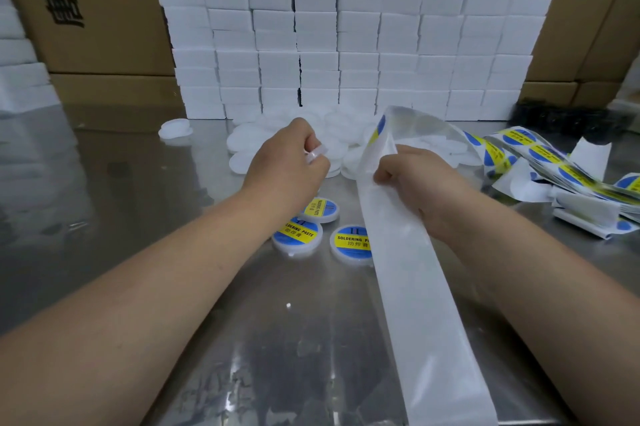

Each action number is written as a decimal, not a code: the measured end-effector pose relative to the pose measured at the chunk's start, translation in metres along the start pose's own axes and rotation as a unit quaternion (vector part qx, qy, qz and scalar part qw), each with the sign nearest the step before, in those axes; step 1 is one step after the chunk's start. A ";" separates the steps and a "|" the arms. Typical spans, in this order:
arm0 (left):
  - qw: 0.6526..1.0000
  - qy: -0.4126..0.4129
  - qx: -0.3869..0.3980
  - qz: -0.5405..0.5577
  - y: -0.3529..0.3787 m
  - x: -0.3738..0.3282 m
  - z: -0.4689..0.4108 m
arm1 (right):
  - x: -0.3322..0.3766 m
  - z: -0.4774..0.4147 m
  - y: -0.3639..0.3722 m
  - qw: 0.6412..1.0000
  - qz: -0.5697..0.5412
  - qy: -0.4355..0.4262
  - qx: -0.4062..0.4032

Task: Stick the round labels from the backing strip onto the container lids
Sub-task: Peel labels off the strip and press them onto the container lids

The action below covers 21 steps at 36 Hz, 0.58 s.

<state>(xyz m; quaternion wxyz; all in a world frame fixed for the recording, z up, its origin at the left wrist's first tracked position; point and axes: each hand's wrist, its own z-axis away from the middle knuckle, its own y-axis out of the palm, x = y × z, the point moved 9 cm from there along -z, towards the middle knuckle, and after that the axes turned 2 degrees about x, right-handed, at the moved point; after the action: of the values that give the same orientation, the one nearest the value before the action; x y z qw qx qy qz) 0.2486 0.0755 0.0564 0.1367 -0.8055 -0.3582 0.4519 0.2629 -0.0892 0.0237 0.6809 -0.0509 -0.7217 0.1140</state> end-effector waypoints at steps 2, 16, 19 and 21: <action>1.000 0.003 0.007 0.015 0.001 -0.005 0.002 | 0.004 0.002 0.005 1.000 -0.009 -0.020 0.021; 0.991 0.108 0.049 -0.062 0.014 -0.025 0.006 | 0.017 0.005 0.017 0.986 0.087 -0.135 0.043; 0.990 0.117 0.047 -0.064 0.015 -0.027 0.008 | 0.023 0.008 0.018 0.983 0.074 -0.163 0.026; 0.989 0.121 0.050 -0.064 0.016 -0.029 0.009 | 0.025 0.008 0.017 0.979 0.084 -0.185 0.013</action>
<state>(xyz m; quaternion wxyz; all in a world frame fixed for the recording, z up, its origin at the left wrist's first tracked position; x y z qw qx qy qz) 0.2393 0.0431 0.0607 0.2478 -0.8217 -0.3667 0.3590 0.2518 -0.0682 0.0436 0.5245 -0.0801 -0.8266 0.1878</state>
